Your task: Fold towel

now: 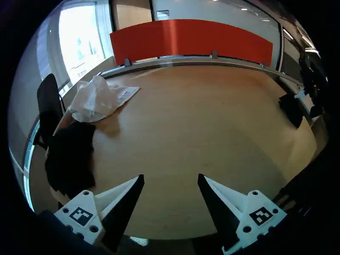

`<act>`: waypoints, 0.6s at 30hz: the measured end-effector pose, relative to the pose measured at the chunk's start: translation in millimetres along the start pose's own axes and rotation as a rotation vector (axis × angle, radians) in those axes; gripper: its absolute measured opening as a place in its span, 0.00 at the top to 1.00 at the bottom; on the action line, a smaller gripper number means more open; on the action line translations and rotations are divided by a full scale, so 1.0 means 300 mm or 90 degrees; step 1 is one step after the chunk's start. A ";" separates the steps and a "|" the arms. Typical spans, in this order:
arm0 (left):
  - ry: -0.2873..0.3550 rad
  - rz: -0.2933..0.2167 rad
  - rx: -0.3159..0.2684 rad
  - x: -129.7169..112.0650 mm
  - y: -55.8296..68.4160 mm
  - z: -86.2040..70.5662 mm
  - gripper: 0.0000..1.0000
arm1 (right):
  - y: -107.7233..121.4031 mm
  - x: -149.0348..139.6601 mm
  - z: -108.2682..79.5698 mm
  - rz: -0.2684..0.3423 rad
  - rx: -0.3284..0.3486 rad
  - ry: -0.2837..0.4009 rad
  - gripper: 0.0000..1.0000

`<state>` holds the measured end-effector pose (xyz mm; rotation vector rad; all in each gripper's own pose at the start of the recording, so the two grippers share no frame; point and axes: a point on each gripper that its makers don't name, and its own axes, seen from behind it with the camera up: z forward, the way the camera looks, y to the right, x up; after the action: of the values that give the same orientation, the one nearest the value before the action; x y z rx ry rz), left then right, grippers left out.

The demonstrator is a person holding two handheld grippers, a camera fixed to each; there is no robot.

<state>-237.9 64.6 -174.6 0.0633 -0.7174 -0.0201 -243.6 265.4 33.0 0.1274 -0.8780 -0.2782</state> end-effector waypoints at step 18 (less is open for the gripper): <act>0.002 0.004 -0.003 0.003 0.002 0.003 0.06 | 0.040 -0.069 -0.021 0.014 -0.042 -0.013 0.13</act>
<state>-237.7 65.2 -173.3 0.0561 -0.7146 -0.0157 -249.0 283.0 16.3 0.0542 -0.8891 -0.2872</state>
